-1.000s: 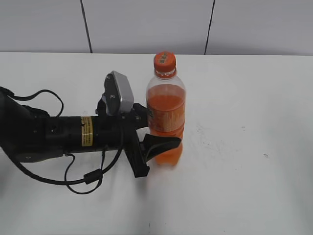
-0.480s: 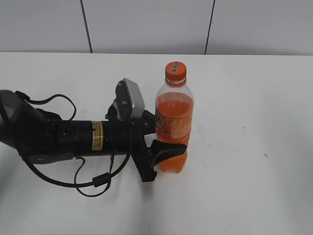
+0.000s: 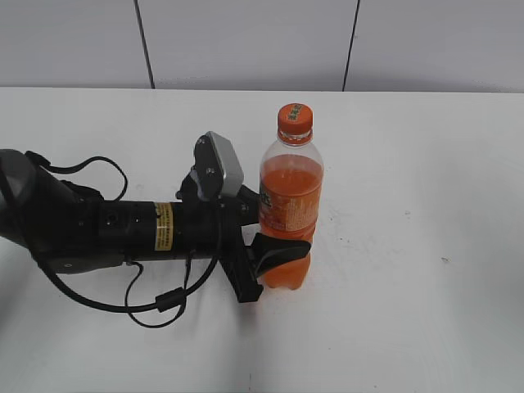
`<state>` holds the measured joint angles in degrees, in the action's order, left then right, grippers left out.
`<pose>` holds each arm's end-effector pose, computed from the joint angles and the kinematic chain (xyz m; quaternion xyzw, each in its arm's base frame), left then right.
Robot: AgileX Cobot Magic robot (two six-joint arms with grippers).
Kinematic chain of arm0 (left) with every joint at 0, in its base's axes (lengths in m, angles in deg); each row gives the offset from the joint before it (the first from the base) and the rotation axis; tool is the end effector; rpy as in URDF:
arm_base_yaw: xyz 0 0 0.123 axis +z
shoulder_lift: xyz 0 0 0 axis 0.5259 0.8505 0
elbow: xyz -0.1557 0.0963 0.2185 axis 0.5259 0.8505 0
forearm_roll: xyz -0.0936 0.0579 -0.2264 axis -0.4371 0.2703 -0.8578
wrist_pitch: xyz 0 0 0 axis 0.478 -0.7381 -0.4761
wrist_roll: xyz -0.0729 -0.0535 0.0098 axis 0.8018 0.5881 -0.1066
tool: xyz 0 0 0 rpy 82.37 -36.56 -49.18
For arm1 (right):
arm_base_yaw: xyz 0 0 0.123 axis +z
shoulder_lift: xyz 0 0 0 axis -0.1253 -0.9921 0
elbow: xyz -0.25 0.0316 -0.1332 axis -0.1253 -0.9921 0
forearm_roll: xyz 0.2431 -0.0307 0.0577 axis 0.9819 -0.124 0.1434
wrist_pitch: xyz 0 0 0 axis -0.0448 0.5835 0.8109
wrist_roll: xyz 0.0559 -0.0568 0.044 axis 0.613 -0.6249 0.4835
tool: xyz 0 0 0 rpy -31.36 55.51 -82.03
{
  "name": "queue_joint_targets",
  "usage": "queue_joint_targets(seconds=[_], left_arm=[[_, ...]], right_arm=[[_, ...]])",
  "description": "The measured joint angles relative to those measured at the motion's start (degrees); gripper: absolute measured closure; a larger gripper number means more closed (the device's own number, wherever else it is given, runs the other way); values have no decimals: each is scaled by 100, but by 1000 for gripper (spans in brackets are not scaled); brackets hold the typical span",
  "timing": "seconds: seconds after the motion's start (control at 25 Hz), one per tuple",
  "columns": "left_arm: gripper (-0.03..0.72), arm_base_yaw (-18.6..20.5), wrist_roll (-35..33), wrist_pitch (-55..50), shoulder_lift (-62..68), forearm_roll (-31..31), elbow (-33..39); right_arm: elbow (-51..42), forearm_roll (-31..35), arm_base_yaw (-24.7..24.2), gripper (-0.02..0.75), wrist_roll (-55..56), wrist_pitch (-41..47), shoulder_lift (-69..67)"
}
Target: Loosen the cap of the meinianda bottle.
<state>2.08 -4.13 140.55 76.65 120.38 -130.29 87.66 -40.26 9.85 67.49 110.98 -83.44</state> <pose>0.2740 -0.2249 0.0999 0.4775 0.6559 -0.3573 0.4627 0.1267 0.0277 0.3600 -0.1784 0.9340 0.0840 0.2979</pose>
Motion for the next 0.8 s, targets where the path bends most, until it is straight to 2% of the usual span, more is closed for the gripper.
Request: queue_joint_targets(seconds=[0.6, 0.68, 0.8], left_arm=[[295, 0, 58, -12, 0, -22, 0], [295, 0, 58, -12, 0, -22, 0], [295, 0, 58, -12, 0, -22, 0]], right_arm=[[1300, 481, 6, 183, -44, 25, -1720], [1474, 498, 105, 183, -49, 31, -1858], [1818, 476, 499, 196, -54, 31, -2084]])
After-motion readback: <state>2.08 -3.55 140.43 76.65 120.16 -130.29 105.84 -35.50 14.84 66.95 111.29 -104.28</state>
